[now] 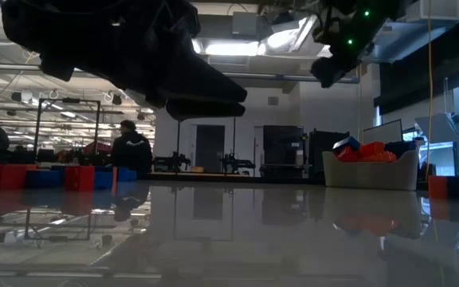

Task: Sort blocks by size
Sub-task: Put the blue game piece into the gray bin

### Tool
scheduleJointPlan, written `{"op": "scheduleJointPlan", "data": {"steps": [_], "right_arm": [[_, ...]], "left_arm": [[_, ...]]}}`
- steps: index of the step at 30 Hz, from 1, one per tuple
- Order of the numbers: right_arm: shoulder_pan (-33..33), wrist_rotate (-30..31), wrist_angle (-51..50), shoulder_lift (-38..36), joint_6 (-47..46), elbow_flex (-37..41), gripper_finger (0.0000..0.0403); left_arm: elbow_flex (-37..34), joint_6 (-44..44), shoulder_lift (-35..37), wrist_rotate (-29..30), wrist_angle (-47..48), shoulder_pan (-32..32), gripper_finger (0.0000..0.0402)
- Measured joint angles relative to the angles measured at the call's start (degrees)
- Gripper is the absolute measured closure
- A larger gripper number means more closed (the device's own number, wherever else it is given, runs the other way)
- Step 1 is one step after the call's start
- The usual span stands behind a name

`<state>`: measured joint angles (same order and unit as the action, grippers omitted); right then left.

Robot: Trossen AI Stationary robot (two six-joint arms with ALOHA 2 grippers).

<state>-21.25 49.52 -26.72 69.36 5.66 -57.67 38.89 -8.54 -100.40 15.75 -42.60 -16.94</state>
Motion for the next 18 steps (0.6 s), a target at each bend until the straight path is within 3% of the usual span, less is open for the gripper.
{"op": "scheduleJointPlan", "data": {"steps": [9,18], "right_arm": [[-15.24,-11.75,-14.0,0.01,-5.2,-4.19,0.0256],[-21.92,-19.67,-24.63,0.02,-8.54,-4.19,0.0255]], "left_arm": [[0.0,1.45,0.02,-0.01,0.44,-0.52,0.0178],[0.07,1.22,0.04,-0.02,-0.12,-0.68,0.0178]]}}
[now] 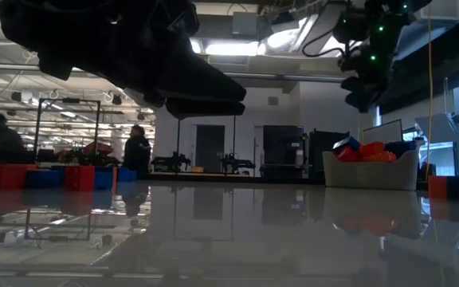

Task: Sort blocks by size
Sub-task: Put the blue game piece into the gray bin

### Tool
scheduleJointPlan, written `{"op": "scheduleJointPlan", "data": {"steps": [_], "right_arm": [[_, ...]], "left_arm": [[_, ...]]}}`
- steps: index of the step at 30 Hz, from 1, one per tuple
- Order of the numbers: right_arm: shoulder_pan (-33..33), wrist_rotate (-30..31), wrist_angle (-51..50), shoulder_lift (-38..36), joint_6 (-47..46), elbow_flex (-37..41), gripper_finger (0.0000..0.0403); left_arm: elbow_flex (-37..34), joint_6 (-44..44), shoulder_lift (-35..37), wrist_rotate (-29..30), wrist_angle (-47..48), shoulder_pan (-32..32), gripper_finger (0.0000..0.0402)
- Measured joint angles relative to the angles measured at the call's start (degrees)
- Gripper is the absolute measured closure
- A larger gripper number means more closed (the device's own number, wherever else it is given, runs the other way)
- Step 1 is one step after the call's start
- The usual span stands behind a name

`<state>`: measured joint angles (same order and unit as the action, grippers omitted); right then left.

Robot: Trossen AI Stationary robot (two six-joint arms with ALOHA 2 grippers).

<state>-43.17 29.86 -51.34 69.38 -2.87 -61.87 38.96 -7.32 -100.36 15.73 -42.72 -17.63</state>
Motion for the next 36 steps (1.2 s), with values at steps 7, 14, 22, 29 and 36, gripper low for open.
{"op": "scheduleJointPlan", "data": {"steps": [7,14,22,29,36], "right_arm": [[-2.06,-1.92,-1.65,0.1,-0.44,0.0,0.0255],[-3.13,-4.57,-1.7,2.08,-2.38,0.0,0.0255],[-3.03,-4.86,-3.82,6.14,-4.48,0.0,0.0255],[-6.94,-7.13,-5.16,7.92,-7.12,0.0,0.0255],[-9.04,-9.09,-5.58,9.85,-8.67,0.0,0.0255]], "left_arm": [[0.02,4.88,0.0,-0.01,0.07,0.13,0.0178],[0.02,9.45,0.02,0.01,0.04,0.15,0.0178],[0.02,10.39,0.06,0.04,0.08,0.85,0.0178],[0.02,10.34,0.07,0.02,0.24,0.85,0.0178],[0.02,10.15,0.07,0.04,0.26,0.85,0.0178]]}}
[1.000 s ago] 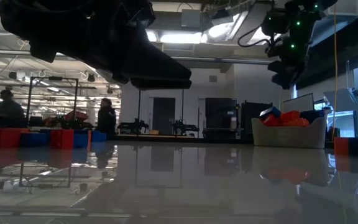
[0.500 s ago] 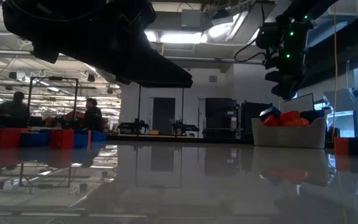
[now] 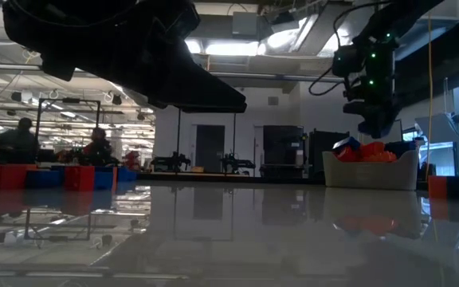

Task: Sort blocks by size
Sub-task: Put the blue game piece into the gray bin

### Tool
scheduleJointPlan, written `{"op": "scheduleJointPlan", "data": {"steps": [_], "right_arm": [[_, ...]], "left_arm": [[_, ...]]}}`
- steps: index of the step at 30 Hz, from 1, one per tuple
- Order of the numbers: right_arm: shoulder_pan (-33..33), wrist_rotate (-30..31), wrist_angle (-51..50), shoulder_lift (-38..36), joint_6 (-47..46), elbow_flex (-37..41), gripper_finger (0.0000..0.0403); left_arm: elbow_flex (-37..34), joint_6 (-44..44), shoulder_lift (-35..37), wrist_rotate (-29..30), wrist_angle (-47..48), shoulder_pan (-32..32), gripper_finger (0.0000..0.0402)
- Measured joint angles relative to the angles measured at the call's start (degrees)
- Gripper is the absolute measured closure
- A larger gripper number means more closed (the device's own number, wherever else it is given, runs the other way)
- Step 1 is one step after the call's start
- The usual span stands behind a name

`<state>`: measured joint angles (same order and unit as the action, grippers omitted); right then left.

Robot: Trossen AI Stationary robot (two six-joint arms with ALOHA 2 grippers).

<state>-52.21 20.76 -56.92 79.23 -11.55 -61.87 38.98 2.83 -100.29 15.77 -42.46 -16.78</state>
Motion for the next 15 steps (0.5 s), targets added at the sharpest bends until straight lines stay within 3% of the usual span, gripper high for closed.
{"op": "scheduleJointPlan", "data": {"steps": [15], "right_arm": [[0.04,-1.58,-4.16,2.46,-2.95,0.0,0.0255]], "left_arm": [[0.0,-0.02,0.0,0.0,0.35,0.0,0.0178]]}}
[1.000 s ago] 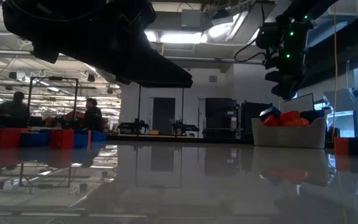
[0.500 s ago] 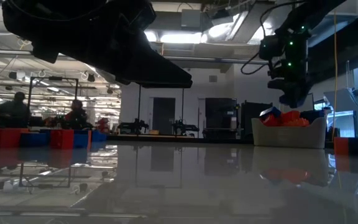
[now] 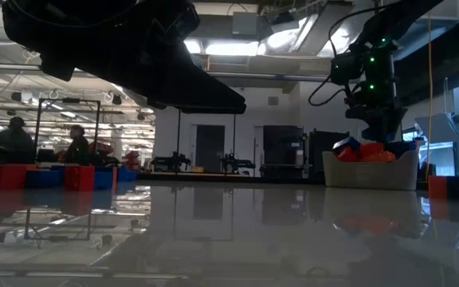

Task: Sort blocks by size
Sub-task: Put the blue game piece into the gray bin

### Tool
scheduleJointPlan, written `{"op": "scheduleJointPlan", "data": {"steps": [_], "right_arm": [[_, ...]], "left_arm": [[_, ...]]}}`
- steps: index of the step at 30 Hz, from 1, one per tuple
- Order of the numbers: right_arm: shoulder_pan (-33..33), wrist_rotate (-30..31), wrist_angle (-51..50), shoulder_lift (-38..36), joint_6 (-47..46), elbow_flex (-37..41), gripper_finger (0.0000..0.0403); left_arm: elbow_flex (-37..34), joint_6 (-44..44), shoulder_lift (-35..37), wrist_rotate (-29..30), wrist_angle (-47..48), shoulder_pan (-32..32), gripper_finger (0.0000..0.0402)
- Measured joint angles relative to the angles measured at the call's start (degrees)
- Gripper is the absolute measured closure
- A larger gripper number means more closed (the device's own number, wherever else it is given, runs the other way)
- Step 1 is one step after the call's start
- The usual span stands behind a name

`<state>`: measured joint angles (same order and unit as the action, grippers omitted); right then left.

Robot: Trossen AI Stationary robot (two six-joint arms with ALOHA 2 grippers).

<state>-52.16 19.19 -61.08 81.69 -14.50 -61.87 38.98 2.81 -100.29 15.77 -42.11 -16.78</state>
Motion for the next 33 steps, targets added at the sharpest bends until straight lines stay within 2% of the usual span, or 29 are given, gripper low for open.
{"op": "scheduleJointPlan", "data": {"steps": [23,28,33], "right_arm": [[0.0,-0.86,-0.54,0.0,-1.58,0.0,0.0255],[0.0,-4.01,-0.5,-0.05,-1.71,0.61,0.0255],[0.03,-3.1,0.62,-0.1,-1.92,3.73,0.023]], "left_arm": [[0.0,0.0,0.0,0.0,-0.02,0.0,0.0178],[0.0,-0.02,0.0,0.0,-0.04,0.0,0.0178],[0.0,0.0,0.0,0.0,-0.06,0.0,0.0178]]}}
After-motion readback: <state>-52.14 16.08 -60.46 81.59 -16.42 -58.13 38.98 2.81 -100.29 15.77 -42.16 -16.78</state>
